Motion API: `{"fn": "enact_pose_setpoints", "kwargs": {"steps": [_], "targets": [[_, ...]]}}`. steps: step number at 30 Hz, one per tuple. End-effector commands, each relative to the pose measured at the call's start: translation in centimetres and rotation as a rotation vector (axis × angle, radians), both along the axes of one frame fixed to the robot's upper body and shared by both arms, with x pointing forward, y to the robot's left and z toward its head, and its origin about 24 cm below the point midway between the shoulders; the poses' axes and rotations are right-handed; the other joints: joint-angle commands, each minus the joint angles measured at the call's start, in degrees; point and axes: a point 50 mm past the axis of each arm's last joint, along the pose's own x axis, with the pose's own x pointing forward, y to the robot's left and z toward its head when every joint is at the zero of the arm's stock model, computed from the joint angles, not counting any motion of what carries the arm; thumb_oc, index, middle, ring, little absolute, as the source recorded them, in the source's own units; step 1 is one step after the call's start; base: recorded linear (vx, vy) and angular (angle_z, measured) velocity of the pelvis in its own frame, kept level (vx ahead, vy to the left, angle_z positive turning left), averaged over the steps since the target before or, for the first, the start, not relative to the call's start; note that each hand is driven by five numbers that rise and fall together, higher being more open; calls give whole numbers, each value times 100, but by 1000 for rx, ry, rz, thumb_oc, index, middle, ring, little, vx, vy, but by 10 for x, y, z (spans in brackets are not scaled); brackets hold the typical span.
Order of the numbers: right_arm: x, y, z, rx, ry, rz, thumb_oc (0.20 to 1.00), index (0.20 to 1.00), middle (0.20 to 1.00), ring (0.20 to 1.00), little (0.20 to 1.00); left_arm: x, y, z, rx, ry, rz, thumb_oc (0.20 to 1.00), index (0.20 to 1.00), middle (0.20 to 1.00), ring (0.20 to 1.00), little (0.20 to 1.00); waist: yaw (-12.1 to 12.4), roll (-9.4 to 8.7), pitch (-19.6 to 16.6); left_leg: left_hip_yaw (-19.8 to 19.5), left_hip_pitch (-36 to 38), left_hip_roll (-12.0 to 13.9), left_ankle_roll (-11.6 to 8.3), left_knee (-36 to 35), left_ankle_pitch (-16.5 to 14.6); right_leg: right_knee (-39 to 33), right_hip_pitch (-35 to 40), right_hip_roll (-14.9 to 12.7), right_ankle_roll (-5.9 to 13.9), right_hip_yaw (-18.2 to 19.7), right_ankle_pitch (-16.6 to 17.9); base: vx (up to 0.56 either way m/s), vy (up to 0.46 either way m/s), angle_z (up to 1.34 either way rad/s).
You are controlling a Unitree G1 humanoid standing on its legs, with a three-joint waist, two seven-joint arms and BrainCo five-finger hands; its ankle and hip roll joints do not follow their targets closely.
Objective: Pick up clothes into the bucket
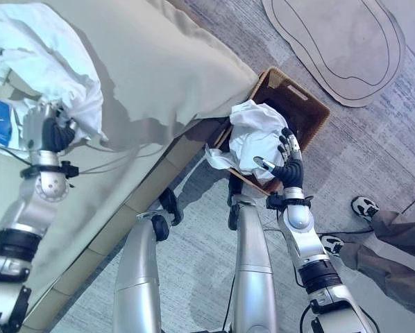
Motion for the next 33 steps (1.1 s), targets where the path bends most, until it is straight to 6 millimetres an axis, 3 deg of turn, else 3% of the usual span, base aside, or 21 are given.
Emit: {"fn": "enact_pose_setpoints", "kwargs": {"steps": [1,3,4,5,9,12,13,15,19,23,27,28,30,32,33], "targets": [[-7,-8,20,-67,-117,-30,1000,1000,1000,1000,1000,-19,-25,18,-8,-165,-179,200,200,200,200,200,55,224,-334,-250,-5,72,-242,-572,314,-323,424,-325,546,237,42,-3,-23,5],[-6,-6,26,-141,-142,-35,1000,1000,1000,1000,1000,-33,-43,25,19,-212,-291,200,200,200,200,200,95,250,-334,-270,13,49,-233,-593,318,-320,445,-324,544,227,31,-2,-23,9],[-6,-5,25,-144,-142,-37,1000,1000,1000,1000,1000,-34,-43,25,18,-211,-292,200,200,200,200,200,94,255,-334,-271,16,50,-233,-593,317,-320,448,-323,544,226,31,0,-25,10],[-4,1,32,-266,-173,-29,1000,1000,1000,1000,1000,-48,-64,32,24,-255,-433,200,200,200,200,200,148,273,-338,-295,26,33,-223,-592,316,-297,465,-332,537,220,11,-4,-26,6],[0,18,48,-502,-254,10,1000,1000,1000,1000,1000,-70,-99,48,-27,-319,-723,200,200,200,200,200,208,301,-344,-318,50,10,-213,-577,318,-259,511,-354,541,197,-19,-10,-36,6],[4,33,62,-691,-341,40,1000,1000,1000,1000,1000,-83,-124,58,-88,-322,-954,200,200,200,200,200,253,323,-360,-343,75,8,-209,-583,334,-231,538,-363,546,174,-26,-7,-32,4],[4,33,62,-692,-342,40,1000,1000,1000,1000,1000,-83,-124,59,-88,-322,-954,200,200,200,200,200,252,326,-354,-345,76,8,-209,-582,334,-231,540,-363,546,172,-26,-11,-32,6],[5,53,72,-842,-421,100,1000,1000,1000,1000,1000,-90,-147,65,-131,-286,-1151,200,200,200,200,200,255,325,-384,-346,92,1,-210,-579,350,-206,554,-360,546,177,-33,-7,-33,6],[8,70,81,-1022,-508,101,1000,1000,1000,1000,1000,-98,-178,74,-222,-214,-1423,200,200,200,200,200,260,355,-419,-367,143,1,-203,-584,350,-173,586,-375,552,173,-51,-1,-11,2],[8,90,90,-1085,-590,124,1000,1000,1000,1000,1000,-104,-204,82,-282,-164,-1600,200,200,200,200,200,249,367,-450,-373,159,-10,-207,-609,366,-151,582,-383,560,174,-51,0,0,0],[6,107,97,-1030,-621,159,1000,1000,1000,1000,1000,-106,-225,84,-391,-93,-1735,200,200,200,200,200,252,384,-452,-361,173,-16,-207,-618,380,-149,602,-375,542,179,-61,-20,0,0],[6,111,99,-1017,-626,163,1000,1000,1000,1000,1000,-106,-229,84,-410,-78,-1754,200,200,200,200,200,241,386,-428,-300,119,-12,-134,-654,540,-193,552,-400,482,144,84,0,0,0],[7,115,100,-1001,-628,168,1000,1000,1000,1000,1000,-105,-233,85,-423,-64,-1773,200,200,200,200,200,246,395,-455,-350,192,-20,-199,-657,409,-155,602,-379,534,184,-44,-2,-2,2],[6,126,101,-931,-621,197,1000,1000,1000,1000,1000,-109,-239,90,-431,-82,-1805,200,200,200,200,200,247,411,-423,-282,153,-14,-134,-684,559,-216,579,-410,474,150,103,-42,-3,5],[4,131,99,-891,-608,241,464,464,464,464,464,-110,-240,92,-445,-88,-1814,200,200,200,200,200,253,416,-443,-337,220,-20,-203,-670,427,-174,629,-388,523,183,-29,-6,-4,4]]}}
